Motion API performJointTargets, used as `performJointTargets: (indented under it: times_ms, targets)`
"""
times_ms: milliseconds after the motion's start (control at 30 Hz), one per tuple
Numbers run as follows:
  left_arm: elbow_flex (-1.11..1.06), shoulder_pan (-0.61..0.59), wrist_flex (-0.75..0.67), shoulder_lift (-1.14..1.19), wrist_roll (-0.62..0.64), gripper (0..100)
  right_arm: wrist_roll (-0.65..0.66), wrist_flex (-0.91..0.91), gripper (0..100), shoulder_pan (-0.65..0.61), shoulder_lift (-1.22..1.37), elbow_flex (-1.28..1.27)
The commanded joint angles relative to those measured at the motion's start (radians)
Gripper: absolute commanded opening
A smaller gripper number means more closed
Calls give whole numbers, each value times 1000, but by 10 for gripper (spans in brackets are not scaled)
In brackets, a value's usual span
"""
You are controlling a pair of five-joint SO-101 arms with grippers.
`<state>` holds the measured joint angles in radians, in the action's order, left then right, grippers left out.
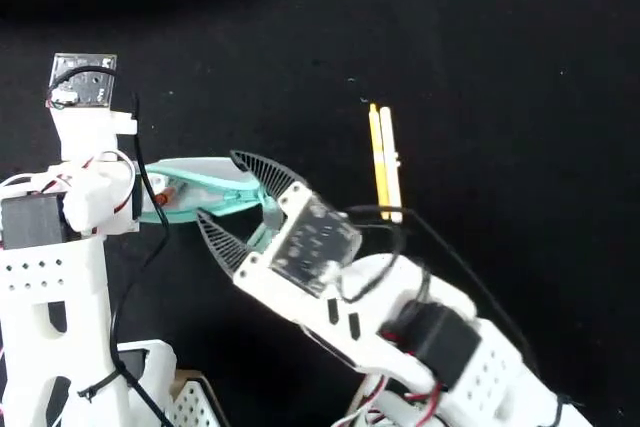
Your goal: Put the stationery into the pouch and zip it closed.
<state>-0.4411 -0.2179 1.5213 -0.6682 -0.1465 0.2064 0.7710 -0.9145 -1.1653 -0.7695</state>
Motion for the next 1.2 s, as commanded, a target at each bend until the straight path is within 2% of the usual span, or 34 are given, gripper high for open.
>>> performJointTargets:
  times_ms: [0,200,300,367,533,700,1167]
  targets:
    - [-53,-19,2,12,5,30,-6,3,162,86,-12,108]
    - [-53,-19,2,12,5,30,-12,2,79,500,-2,15]
    - [-53,-19,2,12,5,30,-11,-5,122,677,-2,-133]
    - [-53,-19,2,12,5,30,-12,-5,157,747,-2,-226]
    - [-51,-19,2,12,5,30,-5,-6,168,783,1,-351]
    - [-53,-19,0,12,5,30,-11,-40,168,784,145,-294]
    - [-53,-21,3,12,5,30,-12,-21,170,787,1187,444]
